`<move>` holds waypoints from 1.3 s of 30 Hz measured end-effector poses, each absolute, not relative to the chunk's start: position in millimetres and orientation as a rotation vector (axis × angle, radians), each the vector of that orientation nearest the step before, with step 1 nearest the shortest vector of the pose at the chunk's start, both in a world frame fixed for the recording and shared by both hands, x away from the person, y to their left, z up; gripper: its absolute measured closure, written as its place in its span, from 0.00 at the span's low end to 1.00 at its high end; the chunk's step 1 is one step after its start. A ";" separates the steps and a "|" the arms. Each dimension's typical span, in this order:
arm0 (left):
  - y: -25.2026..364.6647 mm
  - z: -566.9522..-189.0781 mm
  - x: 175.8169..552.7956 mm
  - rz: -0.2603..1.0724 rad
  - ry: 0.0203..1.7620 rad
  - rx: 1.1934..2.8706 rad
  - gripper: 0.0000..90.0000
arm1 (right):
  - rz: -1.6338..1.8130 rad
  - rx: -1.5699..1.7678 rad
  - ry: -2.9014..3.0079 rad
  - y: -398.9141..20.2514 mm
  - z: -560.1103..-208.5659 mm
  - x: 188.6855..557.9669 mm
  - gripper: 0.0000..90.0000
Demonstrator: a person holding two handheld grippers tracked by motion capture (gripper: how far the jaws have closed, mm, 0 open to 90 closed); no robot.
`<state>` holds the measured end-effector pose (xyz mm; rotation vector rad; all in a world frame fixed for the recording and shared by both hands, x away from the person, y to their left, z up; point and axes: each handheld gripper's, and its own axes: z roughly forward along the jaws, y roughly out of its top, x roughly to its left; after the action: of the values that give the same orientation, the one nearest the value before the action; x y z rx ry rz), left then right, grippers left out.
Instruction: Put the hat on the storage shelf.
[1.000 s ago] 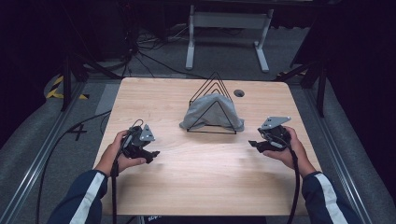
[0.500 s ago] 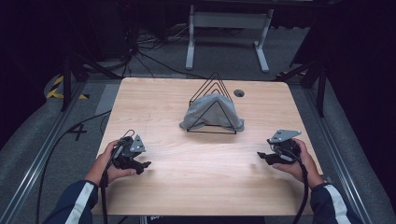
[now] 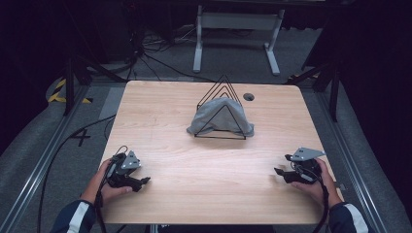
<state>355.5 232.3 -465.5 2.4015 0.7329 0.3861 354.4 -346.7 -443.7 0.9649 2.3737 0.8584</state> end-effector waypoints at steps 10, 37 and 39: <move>251.2 -482.6 347.3 0.329 0.834 2.217 0.17 | 0.997 1.153 2.280 -375.9 -467.1 330.8 0.28; 249.3 -482.4 344.3 0.351 0.872 2.208 0.16 | 0.985 1.183 2.257 -376.2 -467.6 330.6 0.23; 249.3 -482.4 344.3 0.351 0.873 2.208 0.16 | 0.983 1.188 2.254 -376.3 -467.6 330.5 0.23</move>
<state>344.3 249.3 -482.4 2.2082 0.8728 0.3507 330.5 -376.3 -467.6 1.1881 2.2538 0.9830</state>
